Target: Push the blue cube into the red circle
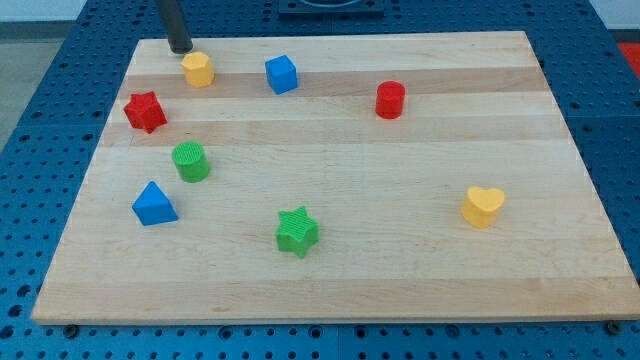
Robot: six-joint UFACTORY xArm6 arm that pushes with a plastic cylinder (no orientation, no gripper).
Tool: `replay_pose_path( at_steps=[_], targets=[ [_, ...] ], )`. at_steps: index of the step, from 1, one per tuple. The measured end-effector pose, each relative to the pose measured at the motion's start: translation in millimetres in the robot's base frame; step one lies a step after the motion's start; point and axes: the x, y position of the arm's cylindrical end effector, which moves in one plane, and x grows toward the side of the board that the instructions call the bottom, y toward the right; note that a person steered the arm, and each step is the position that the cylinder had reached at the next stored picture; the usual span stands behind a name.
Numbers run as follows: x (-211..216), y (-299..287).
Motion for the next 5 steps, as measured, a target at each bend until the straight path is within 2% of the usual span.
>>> replay_pose_path(
  at_steps=[2, 3, 4, 5],
  targets=[
    [5.9, 101.7],
    [47.1, 101.7],
    [74.6, 136.4],
    [75.6, 183.9]
  ],
)
